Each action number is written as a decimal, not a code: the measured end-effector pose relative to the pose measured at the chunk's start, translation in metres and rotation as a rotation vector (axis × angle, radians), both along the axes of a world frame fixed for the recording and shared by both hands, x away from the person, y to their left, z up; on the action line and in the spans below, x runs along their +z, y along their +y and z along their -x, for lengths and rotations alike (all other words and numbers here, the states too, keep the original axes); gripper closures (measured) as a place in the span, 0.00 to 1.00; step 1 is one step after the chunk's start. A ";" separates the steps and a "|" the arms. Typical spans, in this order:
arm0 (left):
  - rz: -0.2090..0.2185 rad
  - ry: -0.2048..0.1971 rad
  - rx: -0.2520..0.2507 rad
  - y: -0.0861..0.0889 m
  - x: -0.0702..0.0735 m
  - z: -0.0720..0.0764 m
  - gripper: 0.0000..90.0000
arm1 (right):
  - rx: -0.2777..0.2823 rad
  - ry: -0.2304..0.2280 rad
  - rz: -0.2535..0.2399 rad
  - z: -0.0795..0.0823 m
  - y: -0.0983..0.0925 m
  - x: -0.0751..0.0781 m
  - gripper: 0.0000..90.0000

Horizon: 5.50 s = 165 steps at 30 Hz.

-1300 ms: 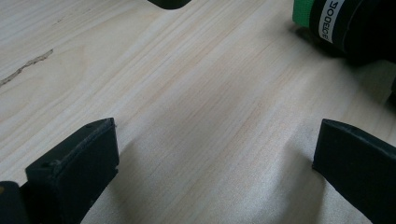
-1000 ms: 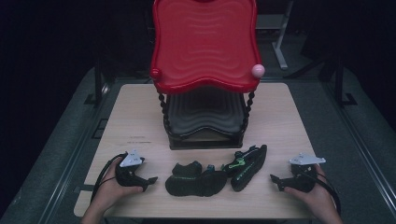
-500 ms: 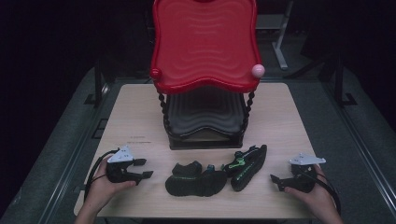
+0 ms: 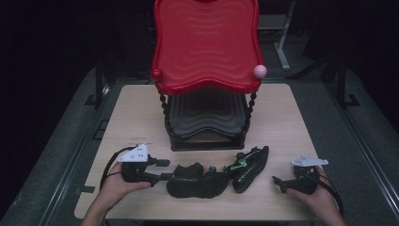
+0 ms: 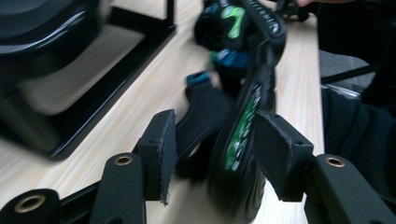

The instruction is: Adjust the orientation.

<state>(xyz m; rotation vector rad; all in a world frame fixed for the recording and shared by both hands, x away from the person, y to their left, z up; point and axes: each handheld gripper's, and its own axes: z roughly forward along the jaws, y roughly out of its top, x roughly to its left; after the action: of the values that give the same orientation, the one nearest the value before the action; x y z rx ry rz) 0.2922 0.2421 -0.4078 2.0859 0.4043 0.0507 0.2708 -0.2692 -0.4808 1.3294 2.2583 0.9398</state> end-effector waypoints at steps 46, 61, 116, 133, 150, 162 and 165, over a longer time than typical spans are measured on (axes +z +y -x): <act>-0.026 0.016 -0.040 -0.025 -0.001 -0.007 0.72 | 0.008 -0.002 0.000 0.001 -0.001 0.000 0.01; -0.065 0.053 0.184 0.039 -0.015 -0.016 0.71 | 0.008 -0.002 0.000 0.001 -0.001 0.000 0.01; 0.086 0.098 0.149 0.088 -0.018 -0.015 1.00 | 0.001 0.000 0.001 0.002 -0.001 0.000 0.01; 0.081 0.092 0.005 0.054 -0.020 0.023 0.98 | 0.001 0.000 0.001 0.002 -0.001 0.000 0.01; 0.063 0.014 0.026 0.065 -0.004 0.026 0.95 | 0.001 -0.001 0.002 0.002 -0.001 0.000 0.01; -0.124 0.139 0.097 0.085 -0.053 0.013 1.00 | 0.000 -0.001 0.001 0.002 -0.001 0.000 0.01; -0.129 0.141 0.087 0.084 -0.054 0.016 1.00 | 0.000 -0.002 0.001 0.002 -0.001 0.000 0.01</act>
<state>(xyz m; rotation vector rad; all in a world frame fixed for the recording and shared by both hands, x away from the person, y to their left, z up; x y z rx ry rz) 0.2760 0.3257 -0.4617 2.2057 0.5911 -0.0190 0.2684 -0.2703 -0.4808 1.3274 2.2576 0.9390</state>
